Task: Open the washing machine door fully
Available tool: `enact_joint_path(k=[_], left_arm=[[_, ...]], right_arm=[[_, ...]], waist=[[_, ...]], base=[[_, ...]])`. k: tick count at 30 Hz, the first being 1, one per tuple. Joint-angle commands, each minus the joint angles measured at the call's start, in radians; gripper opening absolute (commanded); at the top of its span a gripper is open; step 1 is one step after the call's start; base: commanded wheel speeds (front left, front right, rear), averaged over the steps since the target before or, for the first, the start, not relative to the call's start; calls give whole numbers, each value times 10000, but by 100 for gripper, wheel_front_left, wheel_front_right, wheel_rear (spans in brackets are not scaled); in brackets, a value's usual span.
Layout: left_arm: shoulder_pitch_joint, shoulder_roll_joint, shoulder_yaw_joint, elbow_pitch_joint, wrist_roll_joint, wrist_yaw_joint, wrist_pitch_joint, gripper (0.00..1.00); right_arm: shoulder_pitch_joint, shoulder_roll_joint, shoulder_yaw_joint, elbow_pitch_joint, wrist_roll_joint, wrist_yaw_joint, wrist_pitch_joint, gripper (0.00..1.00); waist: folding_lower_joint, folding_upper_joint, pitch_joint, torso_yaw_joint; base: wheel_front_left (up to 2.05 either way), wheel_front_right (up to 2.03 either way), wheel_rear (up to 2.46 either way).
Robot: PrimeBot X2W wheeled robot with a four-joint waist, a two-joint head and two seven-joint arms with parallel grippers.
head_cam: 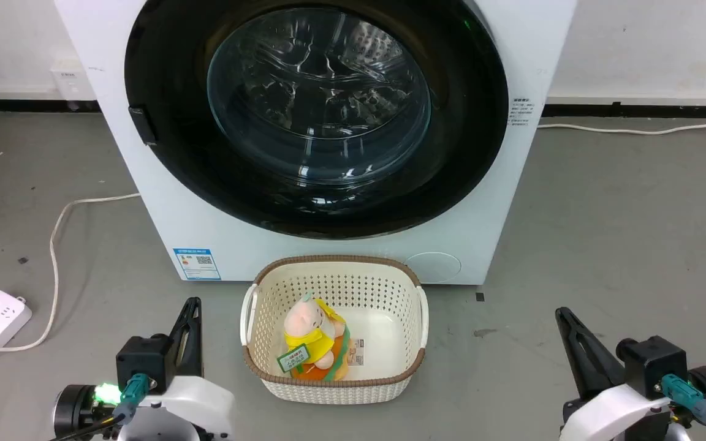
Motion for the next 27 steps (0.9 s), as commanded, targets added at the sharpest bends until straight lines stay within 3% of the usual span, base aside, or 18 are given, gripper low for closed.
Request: enact_joint_path(k=[1, 27], left_arm=[[176, 16, -3, -37, 24, -43, 3, 0], [176, 16, -3, -37, 24, -43, 3, 0]], right_arm=[[-119, 51, -7, 22, -76, -7, 5, 0], [-119, 51, -7, 22, -76, -7, 5, 0]], waist=[[0, -1, 0, 0], [0, -1, 0, 0]], base=[[0, 0, 0], [0, 0, 0]])
